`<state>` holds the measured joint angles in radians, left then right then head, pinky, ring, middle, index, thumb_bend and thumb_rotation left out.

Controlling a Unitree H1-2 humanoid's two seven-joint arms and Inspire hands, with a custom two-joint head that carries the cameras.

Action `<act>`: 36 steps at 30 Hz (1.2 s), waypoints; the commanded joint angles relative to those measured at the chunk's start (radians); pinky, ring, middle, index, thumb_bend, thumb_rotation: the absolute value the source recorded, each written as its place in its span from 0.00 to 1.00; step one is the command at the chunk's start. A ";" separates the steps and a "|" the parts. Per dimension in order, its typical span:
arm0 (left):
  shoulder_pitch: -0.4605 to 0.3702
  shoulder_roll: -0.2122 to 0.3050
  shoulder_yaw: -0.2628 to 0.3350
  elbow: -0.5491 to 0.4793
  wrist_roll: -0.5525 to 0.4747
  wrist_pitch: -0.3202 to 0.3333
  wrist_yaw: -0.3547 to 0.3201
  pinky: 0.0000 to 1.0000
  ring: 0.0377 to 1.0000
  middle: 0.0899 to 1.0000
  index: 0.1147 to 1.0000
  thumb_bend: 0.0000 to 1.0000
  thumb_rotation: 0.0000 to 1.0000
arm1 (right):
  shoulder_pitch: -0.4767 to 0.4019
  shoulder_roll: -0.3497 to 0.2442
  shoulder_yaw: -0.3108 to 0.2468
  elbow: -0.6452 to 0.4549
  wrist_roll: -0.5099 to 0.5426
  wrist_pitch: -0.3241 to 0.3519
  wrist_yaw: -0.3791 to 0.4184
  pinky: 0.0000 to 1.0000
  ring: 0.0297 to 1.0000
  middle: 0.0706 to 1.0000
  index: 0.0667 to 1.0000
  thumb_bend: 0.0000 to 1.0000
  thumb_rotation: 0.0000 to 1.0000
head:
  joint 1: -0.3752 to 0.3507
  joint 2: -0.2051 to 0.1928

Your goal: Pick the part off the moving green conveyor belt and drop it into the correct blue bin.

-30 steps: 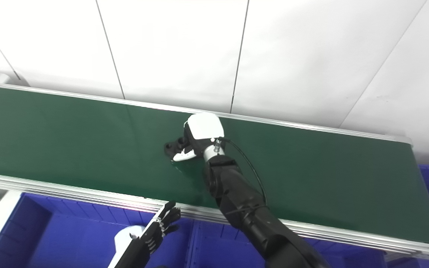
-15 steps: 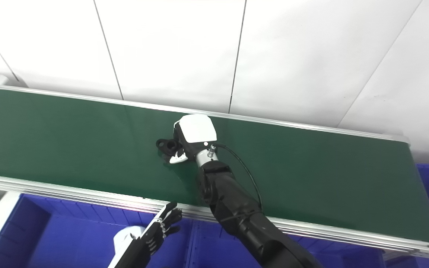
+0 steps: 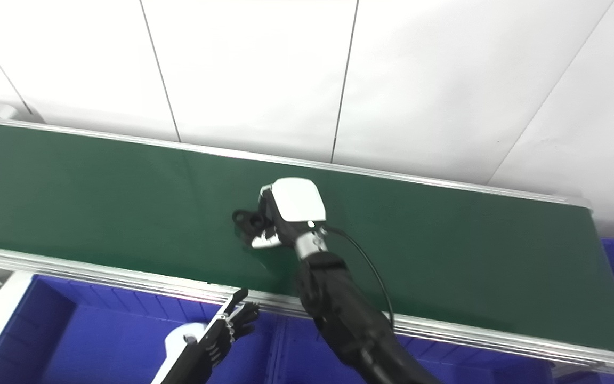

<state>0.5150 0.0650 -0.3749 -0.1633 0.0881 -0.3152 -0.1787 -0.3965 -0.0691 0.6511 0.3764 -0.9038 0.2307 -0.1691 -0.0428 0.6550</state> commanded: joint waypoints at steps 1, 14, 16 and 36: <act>0.003 0.008 0.000 -0.035 -0.016 -0.020 -0.005 0.90 0.93 0.94 1.00 0.80 0.64 | 0.009 -0.007 -0.021 -0.124 -0.023 0.023 0.010 0.15 0.18 0.24 0.44 0.51 0.15 | -0.016 0.001; 0.003 0.059 0.029 -0.101 -0.092 0.044 -0.024 0.96 0.98 0.95 1.00 0.81 0.71 | 0.202 -0.024 -0.084 -0.671 -0.194 0.138 0.263 0.17 0.21 0.28 0.45 0.50 0.14 | -0.190 0.063; 0.007 0.065 0.040 -0.115 -0.103 0.047 -0.025 0.97 0.98 0.95 1.00 0.78 0.73 | 0.234 -0.012 -0.092 -0.716 -0.223 0.142 0.290 0.17 0.21 0.28 0.45 0.51 0.14 | -0.229 0.077; -0.066 0.239 0.173 -0.180 -0.294 0.151 -0.133 1.00 1.00 1.00 1.00 0.66 0.86 | 0.819 0.067 -0.168 -1.017 -0.510 0.104 0.471 0.13 0.17 0.24 0.45 0.51 0.14 | -0.568 0.228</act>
<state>0.4549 0.2934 -0.2074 -0.3243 -0.1803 -0.1578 -0.2963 0.4317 -0.0175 0.4872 -0.6240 -1.3919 0.3755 0.3187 -0.6119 0.8819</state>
